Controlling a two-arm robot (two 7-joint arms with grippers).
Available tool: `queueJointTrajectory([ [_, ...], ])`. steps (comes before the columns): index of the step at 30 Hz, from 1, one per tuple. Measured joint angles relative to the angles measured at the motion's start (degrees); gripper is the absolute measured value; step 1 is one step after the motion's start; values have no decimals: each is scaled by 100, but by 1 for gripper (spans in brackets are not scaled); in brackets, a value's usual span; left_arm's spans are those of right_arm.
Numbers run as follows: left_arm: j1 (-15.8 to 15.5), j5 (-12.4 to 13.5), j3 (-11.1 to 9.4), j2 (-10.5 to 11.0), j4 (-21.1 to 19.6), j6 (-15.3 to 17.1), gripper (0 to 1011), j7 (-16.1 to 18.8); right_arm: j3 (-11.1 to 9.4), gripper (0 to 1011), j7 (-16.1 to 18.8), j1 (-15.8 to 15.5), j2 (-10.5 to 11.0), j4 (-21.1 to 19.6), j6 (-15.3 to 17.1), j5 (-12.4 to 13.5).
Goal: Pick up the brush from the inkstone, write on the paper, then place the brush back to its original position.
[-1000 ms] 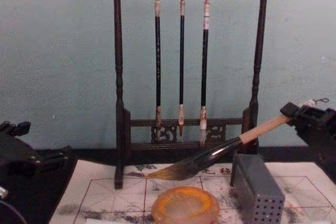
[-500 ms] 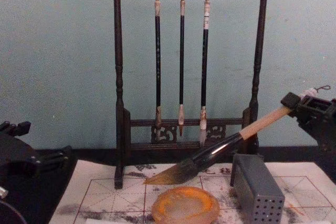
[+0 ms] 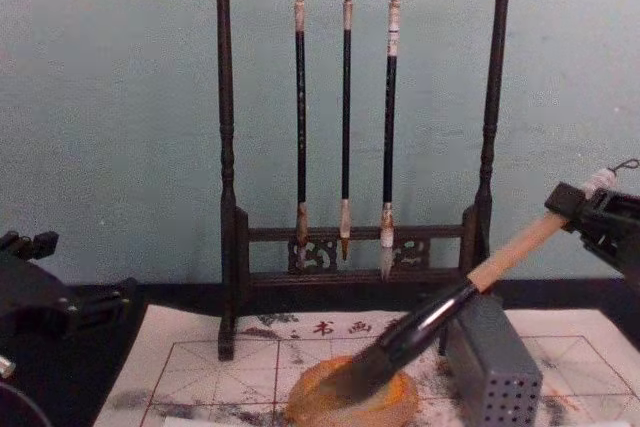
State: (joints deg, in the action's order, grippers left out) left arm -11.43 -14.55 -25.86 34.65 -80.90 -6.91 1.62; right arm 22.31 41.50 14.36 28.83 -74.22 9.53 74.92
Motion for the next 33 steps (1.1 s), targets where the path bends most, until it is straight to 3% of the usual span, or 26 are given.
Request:
queueJointTrajectory([
  [6,0,0,0,0,0,0,1001,0,69,182,14,-45,214,-143,53,-17],
  [19,0,0,0,0,0,0,1001,0,282,182,167,-155,933,-498,175,-104],
  [33,0,0,0,0,0,0,1001,0,535,182,349,-109,1310,-544,195,-184],
])
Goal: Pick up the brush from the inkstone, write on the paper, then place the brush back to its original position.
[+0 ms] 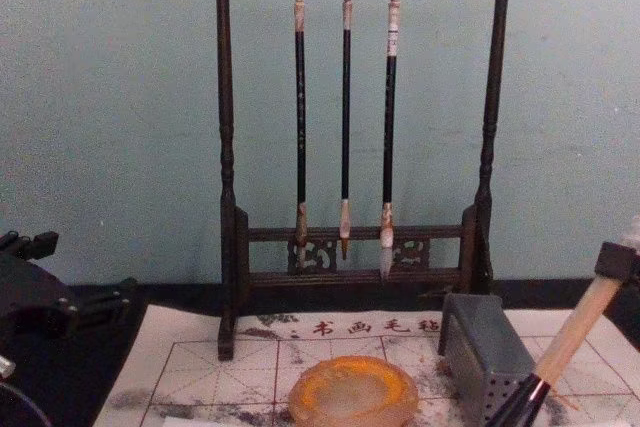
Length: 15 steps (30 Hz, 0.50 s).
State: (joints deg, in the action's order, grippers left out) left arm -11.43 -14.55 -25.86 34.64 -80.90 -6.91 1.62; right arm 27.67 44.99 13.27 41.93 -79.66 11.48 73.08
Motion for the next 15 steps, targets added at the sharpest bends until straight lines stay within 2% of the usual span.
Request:
queueJointTrajectory([
  [15,0,0,0,0,0,0,1001,0,220,182,62,131,46,44,-11,-23],
])
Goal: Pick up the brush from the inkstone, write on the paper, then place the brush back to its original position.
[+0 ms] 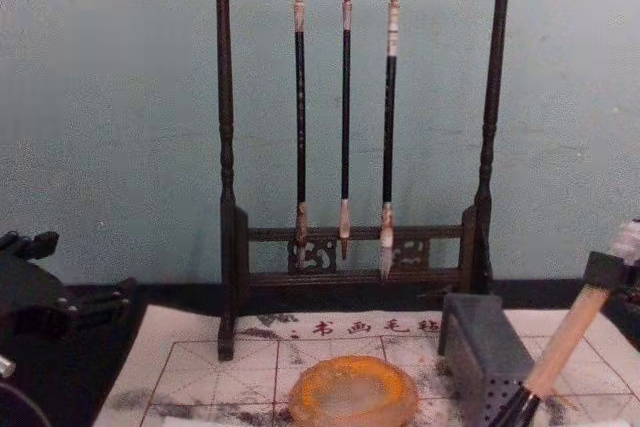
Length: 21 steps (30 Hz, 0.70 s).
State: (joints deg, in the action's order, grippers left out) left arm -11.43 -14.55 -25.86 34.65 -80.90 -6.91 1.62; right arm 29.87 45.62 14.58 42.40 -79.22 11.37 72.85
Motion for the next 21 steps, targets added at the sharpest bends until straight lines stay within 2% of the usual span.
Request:
queueJointTrajectory([
  [13,0,0,0,0,0,0,1001,0,224,182,39,197,-95,91,51,-116],
  [21,0,0,0,0,0,0,1001,0,271,182,11,223,-99,93,48,-159],
])
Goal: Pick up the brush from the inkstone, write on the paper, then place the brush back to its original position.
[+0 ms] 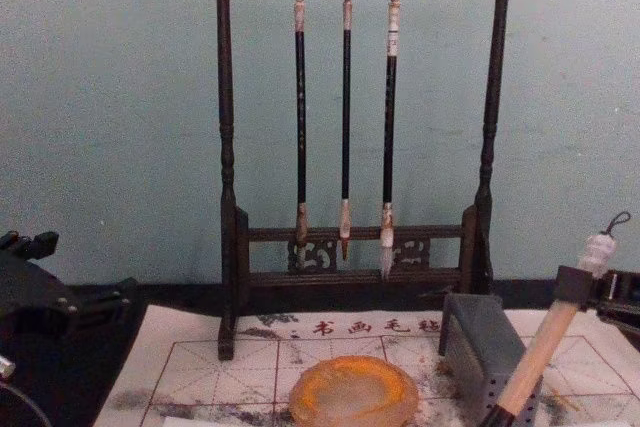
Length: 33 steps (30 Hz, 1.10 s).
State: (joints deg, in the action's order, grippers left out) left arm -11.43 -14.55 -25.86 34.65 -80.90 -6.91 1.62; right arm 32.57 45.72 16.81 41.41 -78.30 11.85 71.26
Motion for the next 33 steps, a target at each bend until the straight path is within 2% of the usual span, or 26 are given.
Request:
queueJointTrajectory([
  [33,0,0,0,0,0,0,1001,0,10,182,-104,13,-3,54,-35,-57],
])
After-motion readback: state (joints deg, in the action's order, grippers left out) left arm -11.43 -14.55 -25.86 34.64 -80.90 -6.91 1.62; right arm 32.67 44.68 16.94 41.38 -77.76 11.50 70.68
